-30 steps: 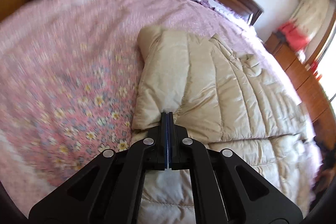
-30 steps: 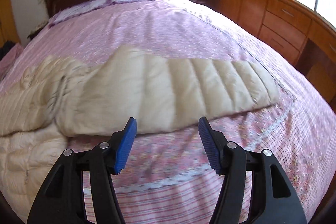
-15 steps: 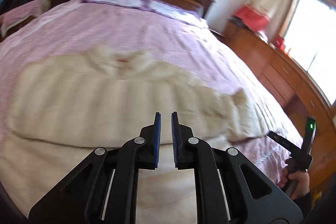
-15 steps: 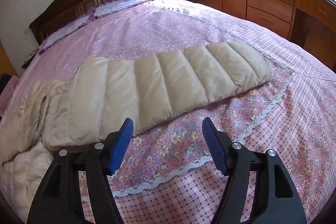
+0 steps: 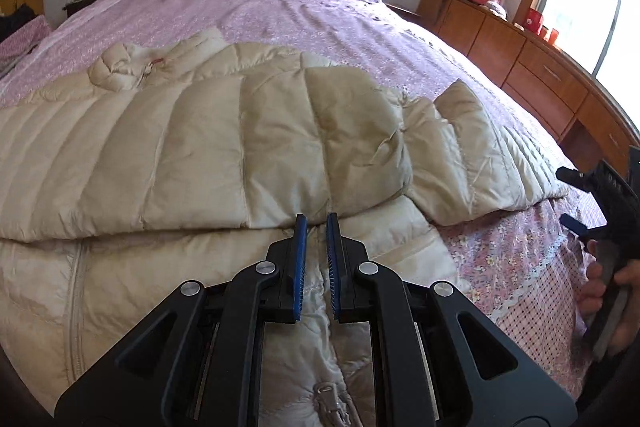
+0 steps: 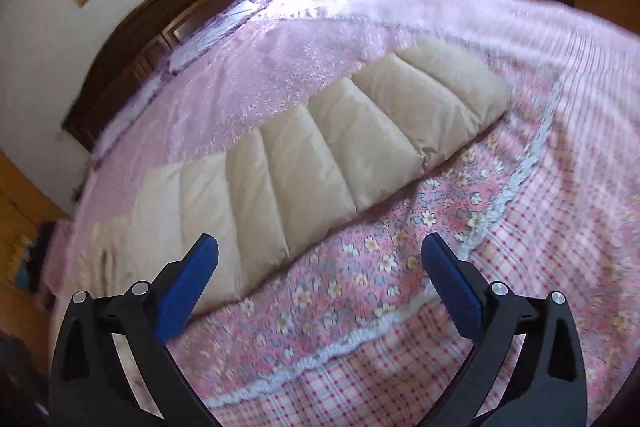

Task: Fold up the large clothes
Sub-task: 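Move the right gripper to the other sleeve lying on the bedspread, then grasp the sleeve cuff with the right gripper and lift it over the jacket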

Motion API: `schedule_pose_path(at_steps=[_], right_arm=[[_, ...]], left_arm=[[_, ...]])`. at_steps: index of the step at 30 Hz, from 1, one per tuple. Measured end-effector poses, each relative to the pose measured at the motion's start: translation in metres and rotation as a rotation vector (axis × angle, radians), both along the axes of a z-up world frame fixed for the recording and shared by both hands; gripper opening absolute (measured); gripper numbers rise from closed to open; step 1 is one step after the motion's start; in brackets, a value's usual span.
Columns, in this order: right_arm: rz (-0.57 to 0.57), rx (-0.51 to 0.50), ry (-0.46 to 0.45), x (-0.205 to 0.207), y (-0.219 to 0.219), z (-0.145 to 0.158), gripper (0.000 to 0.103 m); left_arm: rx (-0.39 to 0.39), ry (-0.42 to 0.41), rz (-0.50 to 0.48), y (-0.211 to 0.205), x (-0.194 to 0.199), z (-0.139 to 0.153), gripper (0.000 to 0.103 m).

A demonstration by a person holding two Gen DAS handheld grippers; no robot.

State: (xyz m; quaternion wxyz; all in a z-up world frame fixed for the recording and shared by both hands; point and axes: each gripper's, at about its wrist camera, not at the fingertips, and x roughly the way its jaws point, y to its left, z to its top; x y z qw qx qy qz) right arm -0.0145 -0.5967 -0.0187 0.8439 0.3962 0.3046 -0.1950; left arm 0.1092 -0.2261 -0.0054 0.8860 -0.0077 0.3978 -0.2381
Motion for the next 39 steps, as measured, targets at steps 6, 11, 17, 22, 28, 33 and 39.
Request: schedule_pose_path(at_steps=[6, 11, 17, 22, 28, 33, 39], right_arm=[[-0.087, 0.144, -0.084, 0.014, -0.042, -0.012, 0.078], [-0.011, 0.236, -0.254, 0.019, -0.036, -0.009, 0.01], [0.181, -0.041, -0.342, 0.024, 0.026, 0.061, 0.005], [0.295, -0.162, -0.361, 0.032, 0.074, 0.091, 0.005], [0.477, -0.286, -0.321, 0.064, 0.166, 0.107, 0.005], [0.655, -0.346, -0.241, 0.098, 0.257, 0.084, 0.004], [0.779, -0.409, -0.127, 0.128, 0.337, 0.047, 0.004]], left_arm=[[-0.009, -0.027, 0.004, -0.002, -0.003, -0.012, 0.01], [-0.035, -0.012, 0.003, -0.001, -0.003, -0.013, 0.01], [-0.072, 0.001, 0.025, 0.015, -0.011, 0.0, 0.01], [-0.106, -0.012, 0.082, 0.05, -0.015, 0.019, 0.01], [-0.113, 0.037, 0.149, 0.087, -0.002, 0.015, 0.011], [-0.106, 0.035, 0.167, 0.111, 0.005, 0.017, 0.011], [-0.112, 0.05, 0.191, 0.142, 0.012, 0.015, 0.012]])
